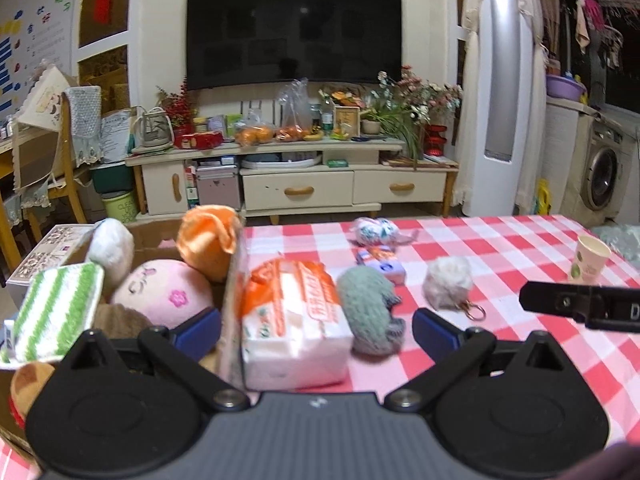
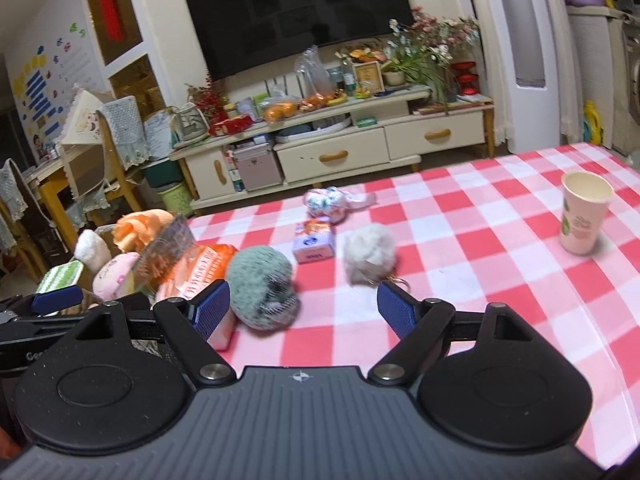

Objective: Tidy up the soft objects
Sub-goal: 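Move both open tools back to the table toward the remaining plushes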

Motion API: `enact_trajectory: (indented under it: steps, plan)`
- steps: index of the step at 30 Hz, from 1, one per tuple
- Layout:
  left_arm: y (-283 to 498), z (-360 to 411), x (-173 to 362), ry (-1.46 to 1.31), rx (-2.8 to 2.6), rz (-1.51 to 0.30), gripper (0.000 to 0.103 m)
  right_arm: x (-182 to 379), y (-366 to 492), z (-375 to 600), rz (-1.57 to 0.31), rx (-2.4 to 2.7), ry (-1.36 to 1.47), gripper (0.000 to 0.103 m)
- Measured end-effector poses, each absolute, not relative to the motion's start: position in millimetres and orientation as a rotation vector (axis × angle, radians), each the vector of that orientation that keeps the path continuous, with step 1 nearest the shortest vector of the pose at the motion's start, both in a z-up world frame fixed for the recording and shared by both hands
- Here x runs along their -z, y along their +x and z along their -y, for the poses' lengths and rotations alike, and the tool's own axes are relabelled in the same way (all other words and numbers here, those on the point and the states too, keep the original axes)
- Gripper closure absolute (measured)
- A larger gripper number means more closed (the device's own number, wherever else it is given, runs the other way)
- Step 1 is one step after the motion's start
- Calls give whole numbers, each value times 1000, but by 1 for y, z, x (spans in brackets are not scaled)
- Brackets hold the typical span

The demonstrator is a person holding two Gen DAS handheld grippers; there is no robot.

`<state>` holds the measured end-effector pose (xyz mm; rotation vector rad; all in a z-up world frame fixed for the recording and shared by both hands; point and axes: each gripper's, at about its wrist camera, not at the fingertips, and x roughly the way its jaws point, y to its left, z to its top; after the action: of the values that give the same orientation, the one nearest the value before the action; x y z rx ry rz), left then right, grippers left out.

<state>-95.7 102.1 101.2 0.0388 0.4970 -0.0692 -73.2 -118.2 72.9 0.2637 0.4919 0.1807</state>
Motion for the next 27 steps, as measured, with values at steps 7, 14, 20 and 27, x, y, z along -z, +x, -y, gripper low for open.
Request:
enact_trajectory:
  steps: [7, 14, 20, 27]
  plan:
    - [-97, -73, -93, 89, 128, -499, 2, -59, -80, 141, -507, -145, 296, 2]
    - [-80, -46, -82, 121, 174, -508, 2, -38, -68, 167, -528, -110, 335, 2]
    - [-57, -27, -70, 151, 190, -526, 2, -21, -47, 192, -549, -84, 389, 2]
    - [-22, -25, -63, 158, 161, -550, 2, -11, -11, 209, -544, -99, 438, 2]
